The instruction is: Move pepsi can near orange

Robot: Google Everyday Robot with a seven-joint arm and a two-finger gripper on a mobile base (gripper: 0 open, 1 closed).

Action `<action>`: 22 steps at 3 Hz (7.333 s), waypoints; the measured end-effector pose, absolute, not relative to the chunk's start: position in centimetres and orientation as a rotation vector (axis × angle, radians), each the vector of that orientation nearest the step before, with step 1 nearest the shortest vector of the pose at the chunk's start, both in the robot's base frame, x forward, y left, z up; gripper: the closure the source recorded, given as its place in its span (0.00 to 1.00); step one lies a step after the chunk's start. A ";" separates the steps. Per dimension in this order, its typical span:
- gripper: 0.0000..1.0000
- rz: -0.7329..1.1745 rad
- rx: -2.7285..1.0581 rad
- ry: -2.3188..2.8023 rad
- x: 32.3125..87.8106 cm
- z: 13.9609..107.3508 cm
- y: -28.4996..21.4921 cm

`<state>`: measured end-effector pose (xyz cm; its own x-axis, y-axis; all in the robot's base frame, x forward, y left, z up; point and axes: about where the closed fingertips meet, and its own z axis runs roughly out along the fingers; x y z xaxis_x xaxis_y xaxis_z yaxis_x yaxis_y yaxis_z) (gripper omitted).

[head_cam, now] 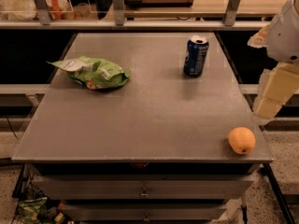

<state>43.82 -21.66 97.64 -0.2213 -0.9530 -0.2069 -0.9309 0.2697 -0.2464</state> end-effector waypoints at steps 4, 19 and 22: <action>0.00 -0.028 -1.394 2.193 50.7 98.0 -23.0; 1.00 0.270 -1.049 2.299 54.3 93.0 -25.1; 1.00 0.307 -0.920 2.367 46.0 91.5 -26.9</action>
Offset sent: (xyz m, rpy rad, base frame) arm 0.0139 -0.0060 0.0019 0.0857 -0.0464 -0.0174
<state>46.02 -26.89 91.50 -0.5974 -0.5444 -0.5888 -0.6765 0.7364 0.0056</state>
